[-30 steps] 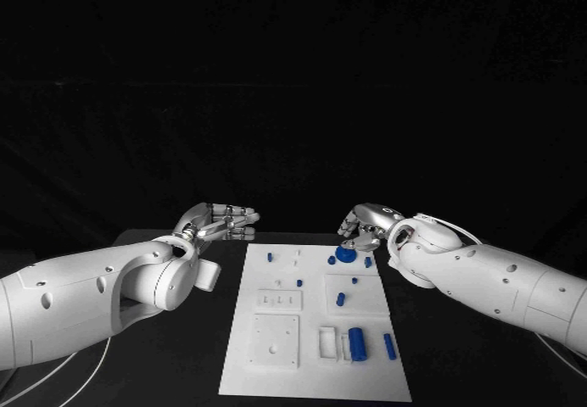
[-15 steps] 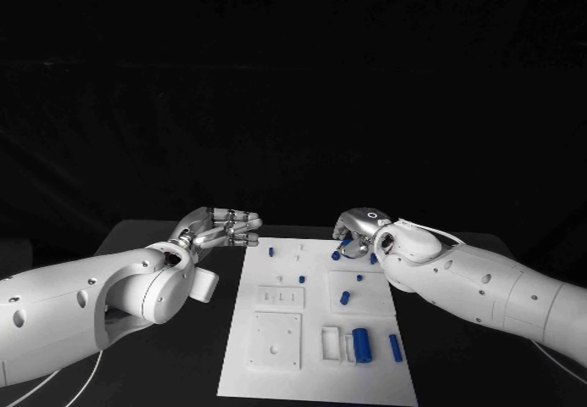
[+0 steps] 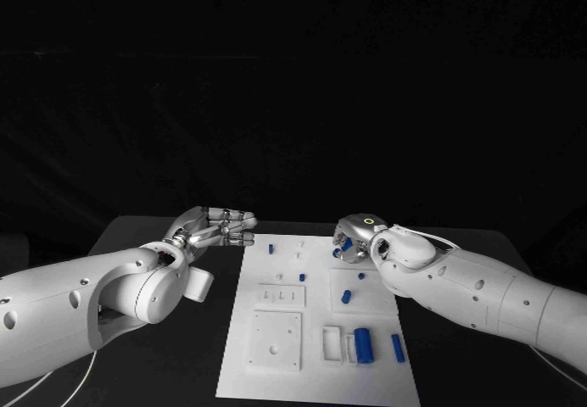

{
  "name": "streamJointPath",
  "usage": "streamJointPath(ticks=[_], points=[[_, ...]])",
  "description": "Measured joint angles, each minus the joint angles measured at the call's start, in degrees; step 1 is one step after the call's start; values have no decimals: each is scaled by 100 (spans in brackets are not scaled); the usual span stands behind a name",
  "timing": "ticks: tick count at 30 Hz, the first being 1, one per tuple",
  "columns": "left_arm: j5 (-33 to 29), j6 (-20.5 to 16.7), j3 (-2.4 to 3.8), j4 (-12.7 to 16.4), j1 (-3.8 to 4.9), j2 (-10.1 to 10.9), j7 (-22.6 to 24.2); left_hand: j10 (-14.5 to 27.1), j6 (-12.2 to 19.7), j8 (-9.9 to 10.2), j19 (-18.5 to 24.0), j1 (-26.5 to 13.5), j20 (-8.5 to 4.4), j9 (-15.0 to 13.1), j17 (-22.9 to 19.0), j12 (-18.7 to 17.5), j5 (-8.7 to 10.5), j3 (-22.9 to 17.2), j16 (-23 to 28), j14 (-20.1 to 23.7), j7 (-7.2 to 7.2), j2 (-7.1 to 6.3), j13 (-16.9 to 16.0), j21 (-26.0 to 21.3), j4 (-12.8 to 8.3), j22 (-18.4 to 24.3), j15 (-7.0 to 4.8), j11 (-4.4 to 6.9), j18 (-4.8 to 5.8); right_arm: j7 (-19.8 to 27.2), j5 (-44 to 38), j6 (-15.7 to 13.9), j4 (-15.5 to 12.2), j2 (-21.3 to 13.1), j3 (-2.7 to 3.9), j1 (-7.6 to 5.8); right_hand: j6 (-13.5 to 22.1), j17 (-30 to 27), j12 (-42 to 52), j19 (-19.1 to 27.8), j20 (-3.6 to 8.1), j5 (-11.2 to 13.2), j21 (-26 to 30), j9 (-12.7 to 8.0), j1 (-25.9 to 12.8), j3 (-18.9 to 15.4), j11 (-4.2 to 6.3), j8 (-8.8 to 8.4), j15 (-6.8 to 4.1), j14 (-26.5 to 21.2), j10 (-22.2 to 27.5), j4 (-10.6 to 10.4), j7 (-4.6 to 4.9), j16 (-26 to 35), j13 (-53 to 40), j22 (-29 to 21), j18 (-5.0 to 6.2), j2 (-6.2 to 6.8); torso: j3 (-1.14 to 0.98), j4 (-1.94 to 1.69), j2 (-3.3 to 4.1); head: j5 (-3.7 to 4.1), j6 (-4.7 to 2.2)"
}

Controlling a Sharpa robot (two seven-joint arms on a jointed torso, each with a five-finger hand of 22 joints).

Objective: Assemble the parts on the task board

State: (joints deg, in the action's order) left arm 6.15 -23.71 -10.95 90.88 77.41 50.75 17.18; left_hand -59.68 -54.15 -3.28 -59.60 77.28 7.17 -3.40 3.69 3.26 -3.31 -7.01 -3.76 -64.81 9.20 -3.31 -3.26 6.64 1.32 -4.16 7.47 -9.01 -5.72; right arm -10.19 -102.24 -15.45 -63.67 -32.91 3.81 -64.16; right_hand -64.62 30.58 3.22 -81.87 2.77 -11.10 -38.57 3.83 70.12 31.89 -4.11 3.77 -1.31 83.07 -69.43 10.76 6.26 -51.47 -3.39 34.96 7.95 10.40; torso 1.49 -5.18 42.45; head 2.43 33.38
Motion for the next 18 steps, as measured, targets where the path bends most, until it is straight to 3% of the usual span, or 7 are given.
streamJointPath(ticks=[18], points=[[-1,19,0,-42,4,-6,-12,42,68,0,0,-13,0,0,-1,0,0,-34,0,0,36,-13,1,0,92,0,0,-1,0,-101,-104,26,39,18,1,57,1,-109,0,-33,-32,47,265,0,0,64,2,0,17,-18,42,32,1,-100,1,420,-4,0,21,-40,146,2,-54]])
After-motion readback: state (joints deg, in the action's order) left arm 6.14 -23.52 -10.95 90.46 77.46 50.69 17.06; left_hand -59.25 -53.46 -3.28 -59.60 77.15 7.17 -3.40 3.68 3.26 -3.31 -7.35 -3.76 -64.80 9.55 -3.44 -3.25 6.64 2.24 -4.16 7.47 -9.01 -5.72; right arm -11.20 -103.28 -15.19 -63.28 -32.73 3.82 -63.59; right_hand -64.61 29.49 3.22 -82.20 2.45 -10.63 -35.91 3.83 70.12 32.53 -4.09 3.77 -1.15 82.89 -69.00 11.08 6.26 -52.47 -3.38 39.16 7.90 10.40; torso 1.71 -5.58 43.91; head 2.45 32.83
